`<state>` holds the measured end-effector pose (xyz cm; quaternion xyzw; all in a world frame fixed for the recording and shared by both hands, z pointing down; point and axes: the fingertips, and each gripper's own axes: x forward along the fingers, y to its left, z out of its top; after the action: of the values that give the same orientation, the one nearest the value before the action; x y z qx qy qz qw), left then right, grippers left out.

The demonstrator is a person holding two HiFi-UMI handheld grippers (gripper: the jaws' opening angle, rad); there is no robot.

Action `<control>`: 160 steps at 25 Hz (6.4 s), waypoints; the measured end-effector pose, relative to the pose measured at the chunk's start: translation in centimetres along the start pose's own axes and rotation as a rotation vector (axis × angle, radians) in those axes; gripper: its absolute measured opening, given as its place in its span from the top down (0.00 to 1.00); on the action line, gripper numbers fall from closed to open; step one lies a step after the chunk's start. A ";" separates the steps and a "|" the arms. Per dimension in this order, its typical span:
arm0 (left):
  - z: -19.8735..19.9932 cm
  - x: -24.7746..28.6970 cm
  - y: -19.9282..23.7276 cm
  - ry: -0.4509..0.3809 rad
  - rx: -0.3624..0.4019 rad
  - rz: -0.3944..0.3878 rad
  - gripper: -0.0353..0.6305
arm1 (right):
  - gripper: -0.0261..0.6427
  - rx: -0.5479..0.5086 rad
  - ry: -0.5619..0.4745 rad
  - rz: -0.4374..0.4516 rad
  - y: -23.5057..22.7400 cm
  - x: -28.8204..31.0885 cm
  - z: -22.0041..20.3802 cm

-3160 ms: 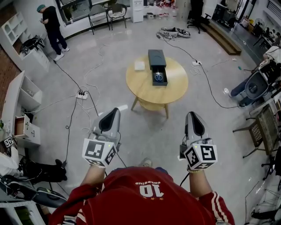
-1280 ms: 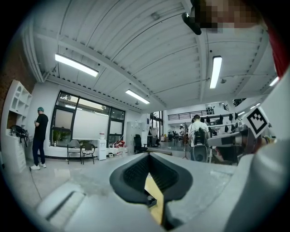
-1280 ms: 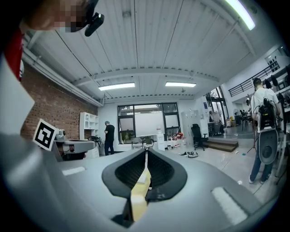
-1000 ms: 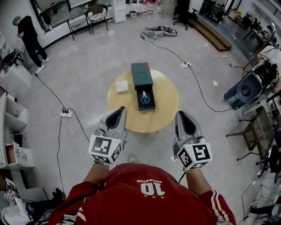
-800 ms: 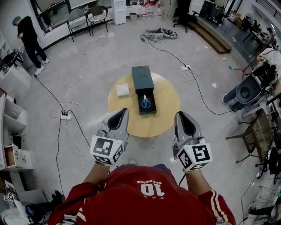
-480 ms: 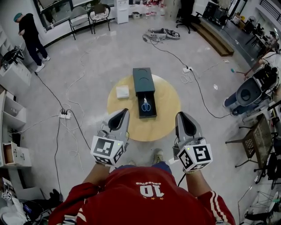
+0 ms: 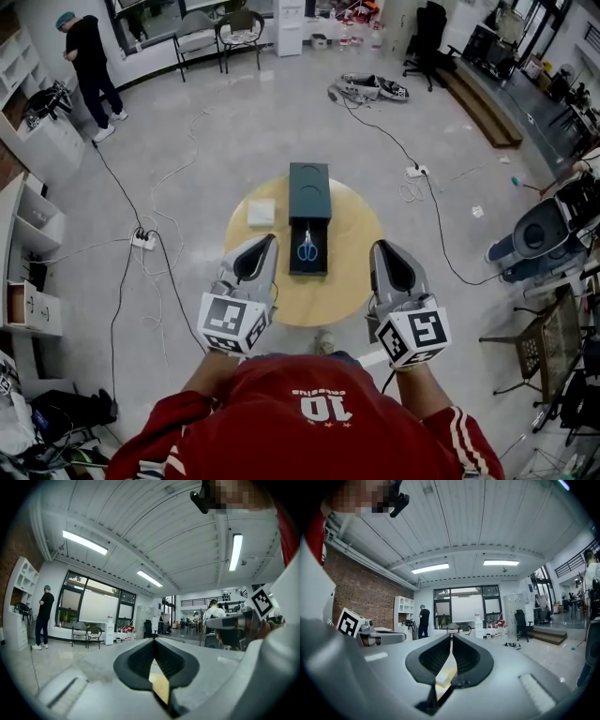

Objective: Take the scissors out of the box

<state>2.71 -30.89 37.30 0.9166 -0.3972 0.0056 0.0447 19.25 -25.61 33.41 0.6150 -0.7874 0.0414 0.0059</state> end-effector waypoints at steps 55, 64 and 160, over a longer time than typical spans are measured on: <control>-27.7 15.2 0.0 0.476 -0.208 0.197 0.69 | 0.96 0.025 0.111 0.158 -12.2 3.1 -4.9; -34.2 16.9 0.8 0.635 -0.259 0.211 0.69 | 0.96 0.051 0.139 0.164 -13.8 3.1 -6.6; -9.2 4.8 -2.4 0.204 0.013 0.075 0.80 | 0.96 0.123 0.030 0.135 -2.4 -4.4 -3.3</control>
<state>7.98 -32.01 46.50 0.8961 -0.4244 0.1033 0.0787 22.48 -21.69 36.61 0.5592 -0.8227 0.0992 -0.0228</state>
